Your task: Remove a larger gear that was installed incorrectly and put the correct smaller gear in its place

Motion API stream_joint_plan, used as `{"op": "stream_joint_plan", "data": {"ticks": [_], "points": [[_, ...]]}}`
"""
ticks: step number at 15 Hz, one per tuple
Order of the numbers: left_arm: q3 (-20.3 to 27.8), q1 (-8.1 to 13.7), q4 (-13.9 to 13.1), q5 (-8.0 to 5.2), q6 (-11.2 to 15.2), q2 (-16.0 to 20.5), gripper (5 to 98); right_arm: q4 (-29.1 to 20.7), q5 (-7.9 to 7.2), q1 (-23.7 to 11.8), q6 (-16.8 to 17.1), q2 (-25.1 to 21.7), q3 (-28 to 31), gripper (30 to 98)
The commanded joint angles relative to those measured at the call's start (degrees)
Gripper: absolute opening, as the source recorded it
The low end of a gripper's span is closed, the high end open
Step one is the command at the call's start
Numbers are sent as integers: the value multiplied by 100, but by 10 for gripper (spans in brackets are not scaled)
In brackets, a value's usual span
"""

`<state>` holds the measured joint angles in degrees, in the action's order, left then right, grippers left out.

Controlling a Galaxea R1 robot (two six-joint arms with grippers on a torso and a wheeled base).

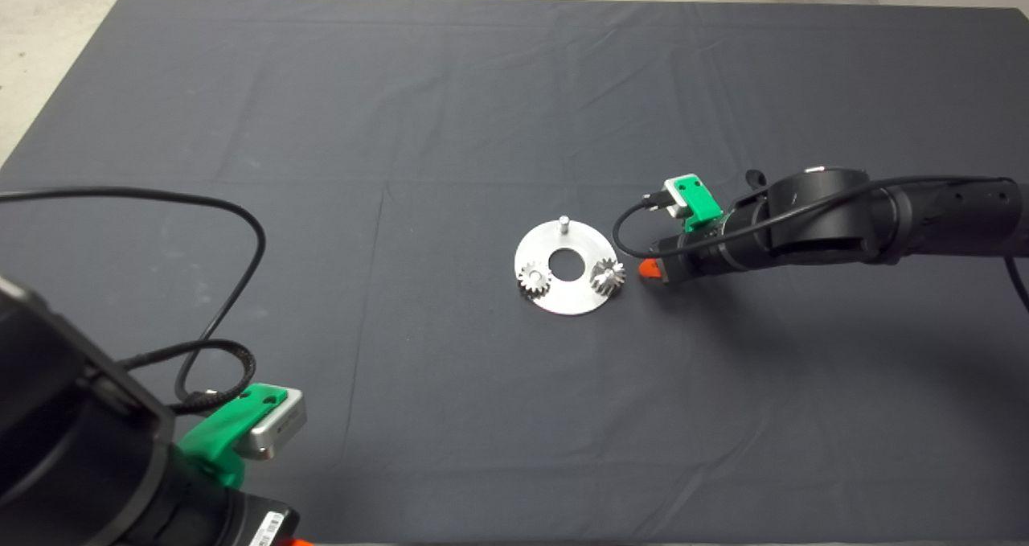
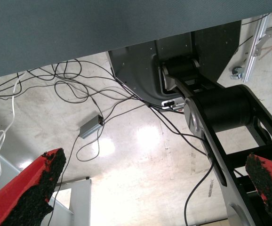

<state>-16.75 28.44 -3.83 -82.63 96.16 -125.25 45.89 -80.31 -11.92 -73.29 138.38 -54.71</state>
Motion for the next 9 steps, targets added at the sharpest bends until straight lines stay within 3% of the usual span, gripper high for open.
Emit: {"op": "stream_joint_plan", "data": {"ticks": [1,9], "points": [[86,30,-92,-34,26,13,982,288,24,-74,16,-16,-3,699],[86,-5,-92,-43,26,10,982,447,32,84,8,-25,-56,606]]}}
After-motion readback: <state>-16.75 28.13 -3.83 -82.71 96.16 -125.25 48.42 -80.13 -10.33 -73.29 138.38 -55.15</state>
